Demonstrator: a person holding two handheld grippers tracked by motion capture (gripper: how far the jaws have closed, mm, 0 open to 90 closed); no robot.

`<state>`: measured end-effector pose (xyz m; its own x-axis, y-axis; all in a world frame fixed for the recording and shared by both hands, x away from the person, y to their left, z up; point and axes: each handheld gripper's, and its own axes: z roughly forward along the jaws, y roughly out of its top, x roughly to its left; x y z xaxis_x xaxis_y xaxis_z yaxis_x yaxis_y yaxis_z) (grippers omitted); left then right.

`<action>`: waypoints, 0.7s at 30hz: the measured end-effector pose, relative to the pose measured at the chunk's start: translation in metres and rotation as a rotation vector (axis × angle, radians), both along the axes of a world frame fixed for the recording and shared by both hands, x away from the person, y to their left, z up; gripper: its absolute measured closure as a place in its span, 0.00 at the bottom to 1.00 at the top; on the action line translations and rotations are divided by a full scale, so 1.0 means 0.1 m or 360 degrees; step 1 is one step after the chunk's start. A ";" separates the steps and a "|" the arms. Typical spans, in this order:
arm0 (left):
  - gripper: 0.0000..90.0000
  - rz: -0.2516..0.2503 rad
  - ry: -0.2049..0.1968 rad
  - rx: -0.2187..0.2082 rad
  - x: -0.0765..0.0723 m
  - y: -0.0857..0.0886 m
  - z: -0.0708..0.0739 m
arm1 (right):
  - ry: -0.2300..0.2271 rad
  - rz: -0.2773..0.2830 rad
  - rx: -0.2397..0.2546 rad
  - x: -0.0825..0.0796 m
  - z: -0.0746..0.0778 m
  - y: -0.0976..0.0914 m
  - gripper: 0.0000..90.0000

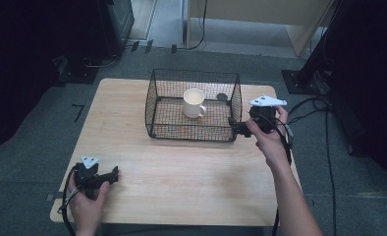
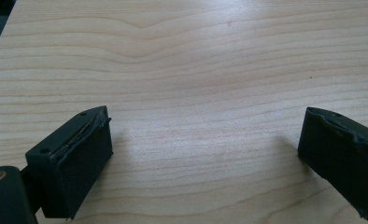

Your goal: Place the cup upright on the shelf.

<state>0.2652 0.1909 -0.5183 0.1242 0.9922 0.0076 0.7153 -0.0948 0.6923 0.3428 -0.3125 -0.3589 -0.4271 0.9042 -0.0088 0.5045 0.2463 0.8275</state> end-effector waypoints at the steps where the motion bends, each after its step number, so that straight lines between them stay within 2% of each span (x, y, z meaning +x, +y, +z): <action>1: 0.03 -0.0001 0.0001 0.0000 0.00 0.00 0.00 | -0.0001 -0.0008 0.0007 -0.03 -0.02 -0.04 0.00; 5: 0.03 -0.0001 0.0000 0.0000 0.00 0.00 0.00 | -0.0011 -0.0031 0.0021 -0.13 -0.09 -0.16 0.00; 10: 0.03 -0.0002 0.0002 0.0002 0.00 0.00 0.00 | -0.0017 -0.0058 0.0002 -0.26 -0.16 -0.27 0.00; 14: 0.03 -0.0001 0.0000 0.0000 0.00 0.00 0.00 | -0.0008 -0.0064 -0.0013 -0.33 -0.23 -0.34 0.00; 21: 0.03 0.0000 -0.0001 -0.0001 0.00 0.00 0.00 | 0.0015 -0.0118 0.0007 -0.47 -0.39 -0.49 0.00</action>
